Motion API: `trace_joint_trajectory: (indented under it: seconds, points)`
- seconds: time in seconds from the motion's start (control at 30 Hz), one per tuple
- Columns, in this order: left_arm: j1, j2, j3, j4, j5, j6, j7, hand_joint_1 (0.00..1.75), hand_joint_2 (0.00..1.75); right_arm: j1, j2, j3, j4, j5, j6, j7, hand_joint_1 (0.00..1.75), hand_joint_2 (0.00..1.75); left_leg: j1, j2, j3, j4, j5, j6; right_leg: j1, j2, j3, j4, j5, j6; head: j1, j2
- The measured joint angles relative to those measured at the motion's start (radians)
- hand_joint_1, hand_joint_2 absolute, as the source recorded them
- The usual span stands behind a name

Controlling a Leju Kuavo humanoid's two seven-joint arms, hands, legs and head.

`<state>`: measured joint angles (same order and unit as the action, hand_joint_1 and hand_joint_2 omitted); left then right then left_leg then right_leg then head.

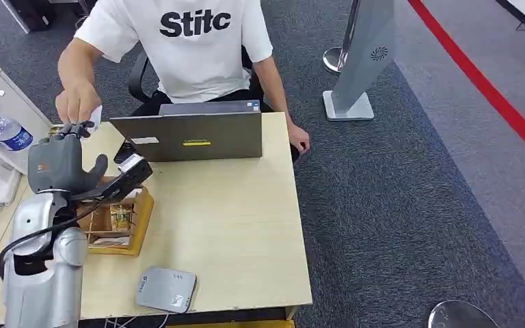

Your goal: Pass the card to the sensor for recognition and then transmit it.

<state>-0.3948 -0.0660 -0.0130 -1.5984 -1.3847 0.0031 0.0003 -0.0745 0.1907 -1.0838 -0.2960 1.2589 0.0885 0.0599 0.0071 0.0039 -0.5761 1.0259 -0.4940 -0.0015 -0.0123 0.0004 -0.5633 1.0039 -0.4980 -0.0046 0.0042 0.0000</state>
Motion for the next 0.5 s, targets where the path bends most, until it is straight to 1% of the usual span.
trace_joint_trajectory:
  seconds: [0.07,0.17,0.3,0.4,0.5]
  points:
    - [0.021,-0.014,0.000,-0.039,0.079,-0.003,-0.038,0.00,1.75,0.000,0.000,-0.002,0.001,-0.004,0.000,0.005,0.00,1.75,0.000,0.000,0.000,0.000,0.000,0.000,0.000,0.000,0.000,0.000,0.000,0.000,0.000,0.000]
    - [0.073,-0.029,-0.001,-0.129,0.157,-0.011,-0.076,0.00,1.75,0.001,0.000,-0.008,0.002,-0.016,-0.001,0.009,0.00,1.75,0.000,0.001,0.000,0.000,0.000,0.000,0.000,0.001,0.000,0.000,0.000,0.000,0.000,0.000]
    - [0.145,-0.034,-0.008,-0.238,0.194,-0.023,-0.098,0.00,1.75,0.002,0.000,-0.016,0.003,-0.026,-0.002,0.010,0.00,1.75,0.000,0.001,0.000,0.000,0.000,0.000,0.000,0.001,0.000,0.000,0.000,0.000,0.000,0.000]
    - [0.231,-0.026,-0.034,-0.328,0.206,-0.024,-0.114,0.00,1.75,0.005,0.000,-0.023,0.004,-0.036,-0.003,0.010,0.00,1.75,0.000,0.001,0.001,0.000,-0.001,0.000,0.000,0.001,0.000,0.000,-0.001,-0.001,0.000,0.000]
    - [0.284,-0.018,-0.050,-0.386,0.207,-0.023,-0.119,0.00,1.75,0.005,0.000,-0.031,0.004,-0.036,-0.004,0.010,0.00,1.75,0.000,0.000,0.000,0.000,-0.001,0.000,0.000,0.000,0.000,0.000,-0.002,-0.002,0.000,0.000]
